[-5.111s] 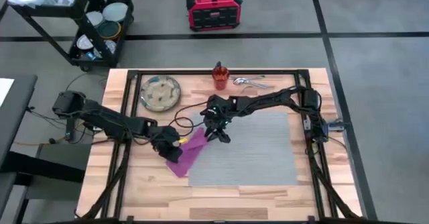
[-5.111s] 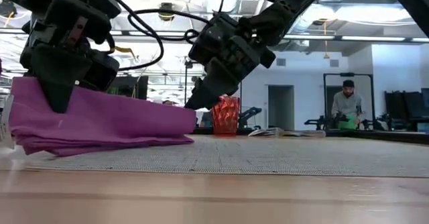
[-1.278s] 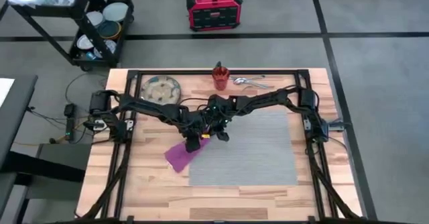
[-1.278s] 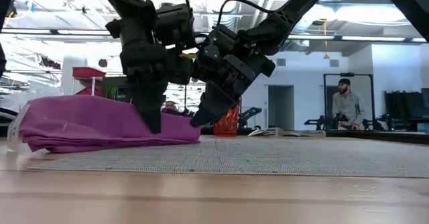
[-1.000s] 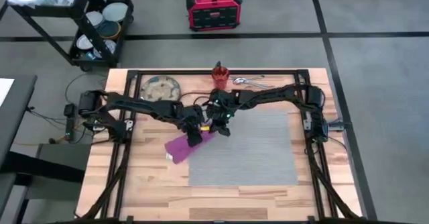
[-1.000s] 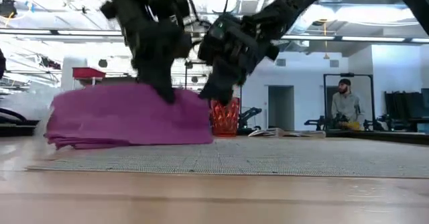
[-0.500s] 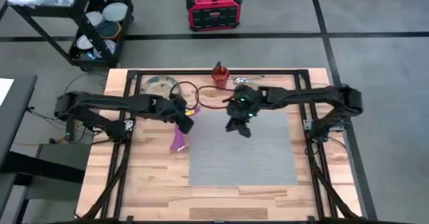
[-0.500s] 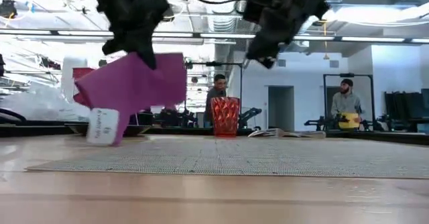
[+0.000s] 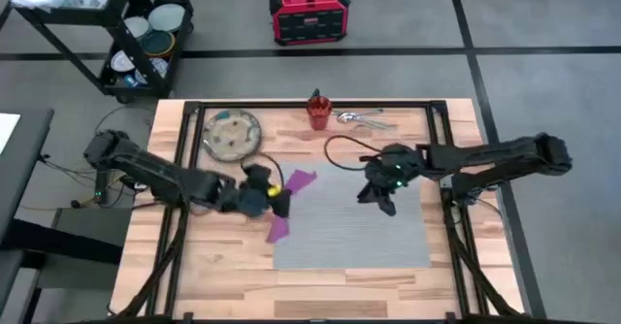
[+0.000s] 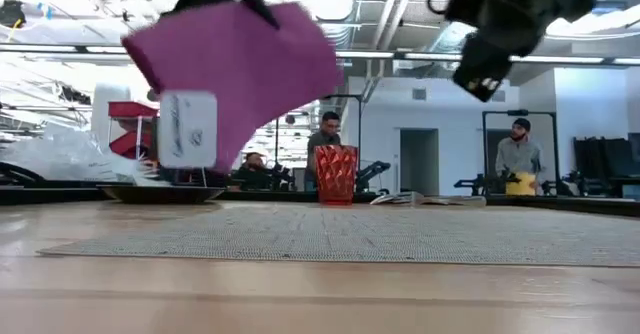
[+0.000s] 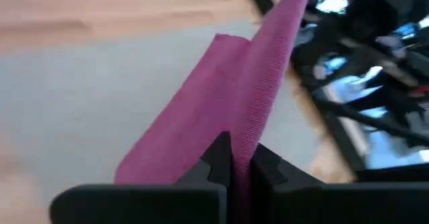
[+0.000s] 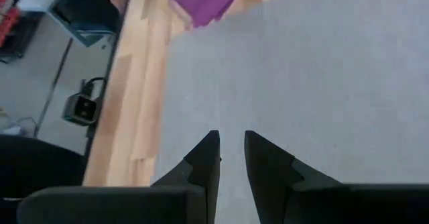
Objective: Set table place
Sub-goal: Fold the pink table napkin
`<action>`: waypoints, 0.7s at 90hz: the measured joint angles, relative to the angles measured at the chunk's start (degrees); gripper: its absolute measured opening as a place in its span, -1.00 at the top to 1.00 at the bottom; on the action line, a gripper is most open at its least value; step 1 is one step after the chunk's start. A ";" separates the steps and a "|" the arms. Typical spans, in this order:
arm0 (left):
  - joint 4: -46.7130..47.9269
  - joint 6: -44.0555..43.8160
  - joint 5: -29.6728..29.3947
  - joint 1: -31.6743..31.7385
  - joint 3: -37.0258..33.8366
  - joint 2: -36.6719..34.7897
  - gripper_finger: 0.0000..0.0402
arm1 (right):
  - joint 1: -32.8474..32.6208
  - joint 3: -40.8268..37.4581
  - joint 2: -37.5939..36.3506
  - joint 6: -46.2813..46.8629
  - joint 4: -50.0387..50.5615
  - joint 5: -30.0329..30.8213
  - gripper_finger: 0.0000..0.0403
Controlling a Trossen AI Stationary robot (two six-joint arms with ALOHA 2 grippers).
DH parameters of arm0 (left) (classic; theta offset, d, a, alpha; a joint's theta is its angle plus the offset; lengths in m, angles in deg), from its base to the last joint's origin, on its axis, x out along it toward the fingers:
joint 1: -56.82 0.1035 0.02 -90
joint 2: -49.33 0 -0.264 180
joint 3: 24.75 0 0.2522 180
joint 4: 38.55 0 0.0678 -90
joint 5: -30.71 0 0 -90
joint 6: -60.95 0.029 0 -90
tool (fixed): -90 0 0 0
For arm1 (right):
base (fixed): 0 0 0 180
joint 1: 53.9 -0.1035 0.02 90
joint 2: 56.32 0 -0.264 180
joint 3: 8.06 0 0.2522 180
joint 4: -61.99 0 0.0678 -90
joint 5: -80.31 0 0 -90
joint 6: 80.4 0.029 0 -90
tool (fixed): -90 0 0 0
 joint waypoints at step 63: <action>46.91 -15.65 10.49 -0.70 1.16 9.94 1.00 | -9.28 -3.31 -5.20 9.35 1.33 12.18 0.71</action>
